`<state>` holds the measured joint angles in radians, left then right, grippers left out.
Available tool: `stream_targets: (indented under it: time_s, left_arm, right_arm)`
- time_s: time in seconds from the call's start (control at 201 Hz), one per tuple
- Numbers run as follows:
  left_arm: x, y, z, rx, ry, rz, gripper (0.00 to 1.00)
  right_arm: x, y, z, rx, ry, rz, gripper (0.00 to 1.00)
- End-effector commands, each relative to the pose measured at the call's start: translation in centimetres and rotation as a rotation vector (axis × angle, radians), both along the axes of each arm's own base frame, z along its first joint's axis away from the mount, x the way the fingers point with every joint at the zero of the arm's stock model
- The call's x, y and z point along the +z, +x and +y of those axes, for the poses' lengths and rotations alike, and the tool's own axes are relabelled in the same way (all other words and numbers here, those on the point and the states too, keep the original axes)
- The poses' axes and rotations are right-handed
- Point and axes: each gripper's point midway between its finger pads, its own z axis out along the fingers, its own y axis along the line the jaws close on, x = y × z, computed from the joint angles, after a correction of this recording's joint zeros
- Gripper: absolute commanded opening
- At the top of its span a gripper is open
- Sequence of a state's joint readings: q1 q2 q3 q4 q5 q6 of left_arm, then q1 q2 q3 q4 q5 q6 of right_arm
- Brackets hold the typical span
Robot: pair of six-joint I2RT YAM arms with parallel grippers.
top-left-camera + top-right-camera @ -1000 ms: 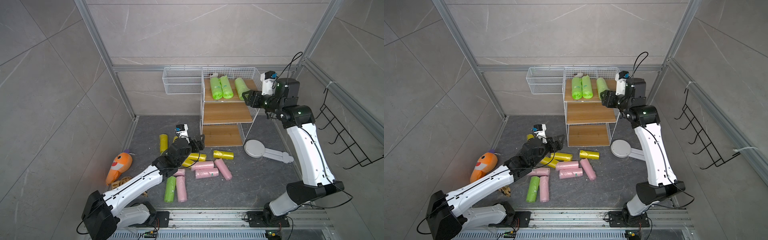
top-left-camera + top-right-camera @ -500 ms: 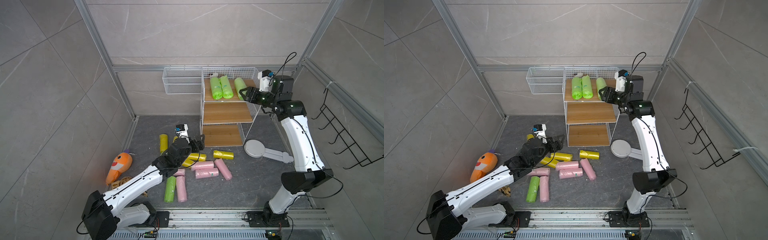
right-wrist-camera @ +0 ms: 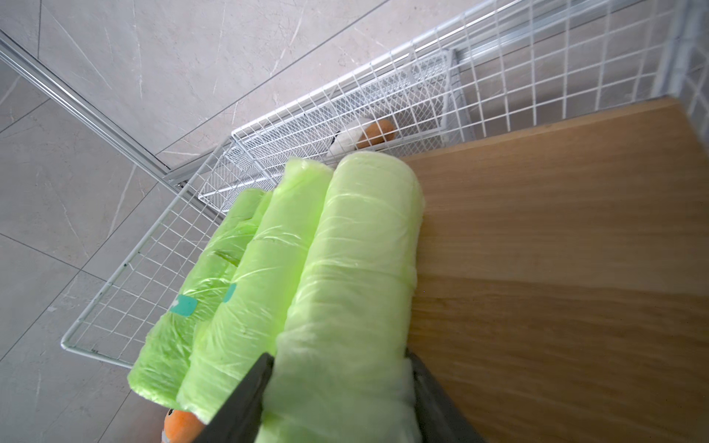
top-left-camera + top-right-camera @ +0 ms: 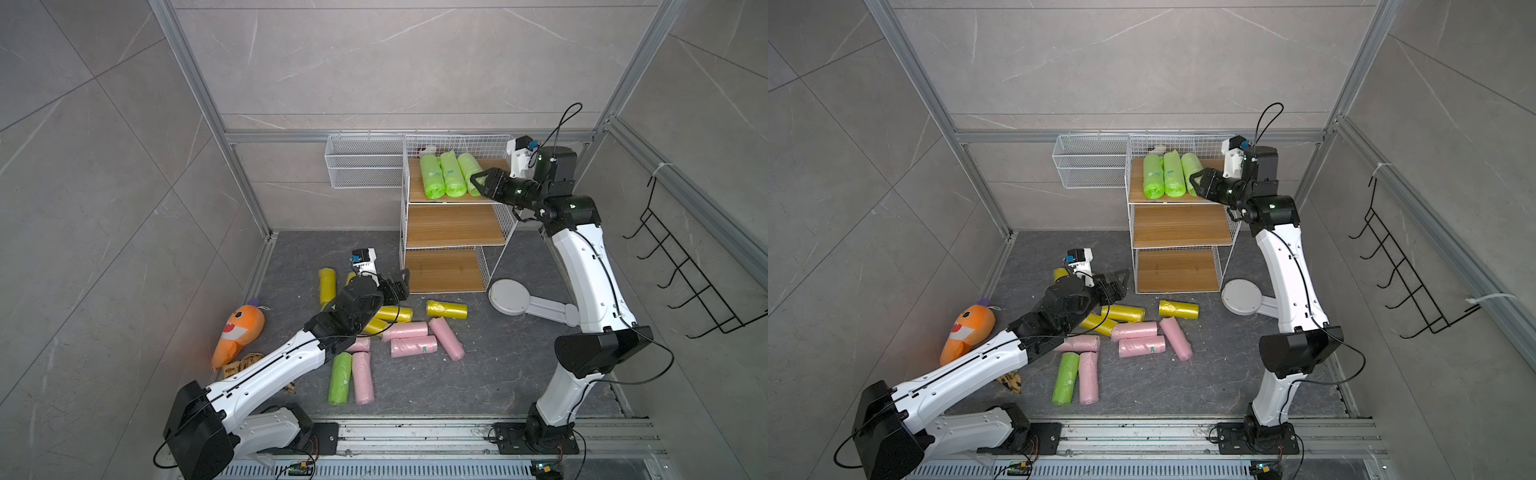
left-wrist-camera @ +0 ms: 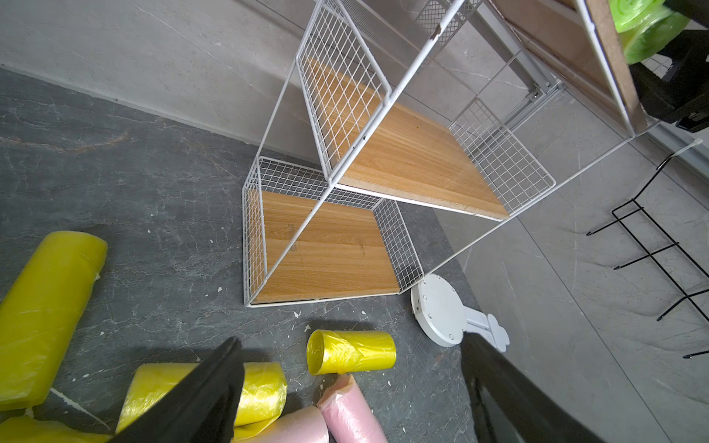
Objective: Sort the rolls of trash bags by color and place them on the shelf
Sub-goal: Place the roll of trash bags on the shelf.
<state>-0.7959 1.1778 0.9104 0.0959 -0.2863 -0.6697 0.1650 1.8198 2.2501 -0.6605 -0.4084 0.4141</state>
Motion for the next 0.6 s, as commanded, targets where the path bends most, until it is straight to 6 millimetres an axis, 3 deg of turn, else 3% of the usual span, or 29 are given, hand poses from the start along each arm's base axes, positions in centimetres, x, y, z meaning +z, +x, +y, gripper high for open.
stream_targets:
  time_s: [0.0,0.149,0.597]
  left_arm:
    - [0.9,0.3,0.0,0.005,-0.010,-0.026,0.91]
    - [0.9,0.3,0.0,0.005,-0.009,-0.028,0.91]
    - [0.5,0.3,0.2,0.010,-0.003,-0.023,0.91]
  right_arm:
    - [0.6,-0.1,1.4,0.024,0.029,-0.006,0.54]
    - [0.7,-0.5,2.0,0.012,0.038,-0.010,0.57]
    - [0.7,-1.1,0.8,-0.047,0.015,-0.025,0.66]
